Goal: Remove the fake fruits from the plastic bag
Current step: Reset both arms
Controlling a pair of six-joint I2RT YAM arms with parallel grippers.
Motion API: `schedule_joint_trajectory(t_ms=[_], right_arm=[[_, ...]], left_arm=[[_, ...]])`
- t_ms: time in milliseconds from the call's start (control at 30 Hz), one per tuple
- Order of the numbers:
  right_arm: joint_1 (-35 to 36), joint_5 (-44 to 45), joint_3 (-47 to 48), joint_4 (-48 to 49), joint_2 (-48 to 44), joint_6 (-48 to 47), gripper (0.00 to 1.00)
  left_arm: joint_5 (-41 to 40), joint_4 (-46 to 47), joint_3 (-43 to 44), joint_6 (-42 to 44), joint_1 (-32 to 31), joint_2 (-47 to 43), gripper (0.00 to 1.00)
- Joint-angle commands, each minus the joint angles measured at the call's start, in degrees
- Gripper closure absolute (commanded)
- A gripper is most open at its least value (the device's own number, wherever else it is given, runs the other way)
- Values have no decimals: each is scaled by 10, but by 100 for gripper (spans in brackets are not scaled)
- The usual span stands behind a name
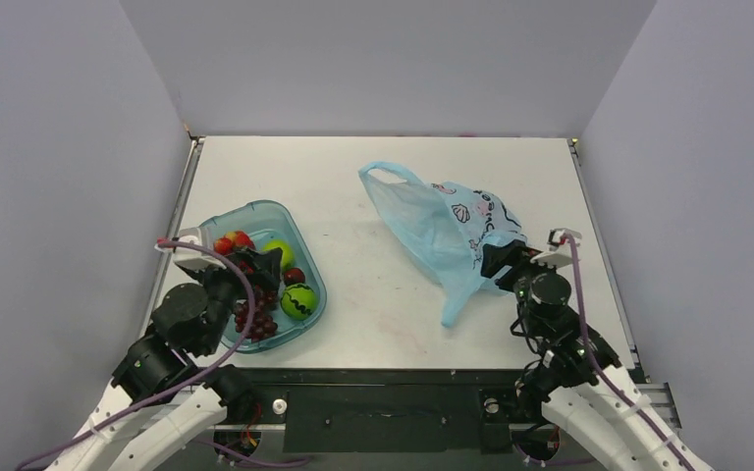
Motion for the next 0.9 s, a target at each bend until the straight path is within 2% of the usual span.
schedule_joint_trajectory(t_ms=[0, 233, 400, 600, 633, 867], right_arm=[[-4, 59, 75, -132, -61, -22, 37], [-4, 75, 208, -200, -140, -113, 33], [-3, 123, 283, -218, -180, -154, 30], [-4, 182, 318, -231, -209, -165, 30], [-4, 188, 320, -234, -216, -165, 26], [-3, 208, 322, -232, -241, -131, 20]], left_arm=[[17, 31, 68, 19, 2, -41, 9], [24, 23, 135, 37, 2, -90, 7], [18, -1, 178, 48, 1, -109, 6], [8, -7, 189, 52, 1, -131, 6], [6, -7, 188, 52, 1, -135, 5], [5, -10, 181, 50, 1, -142, 5]])
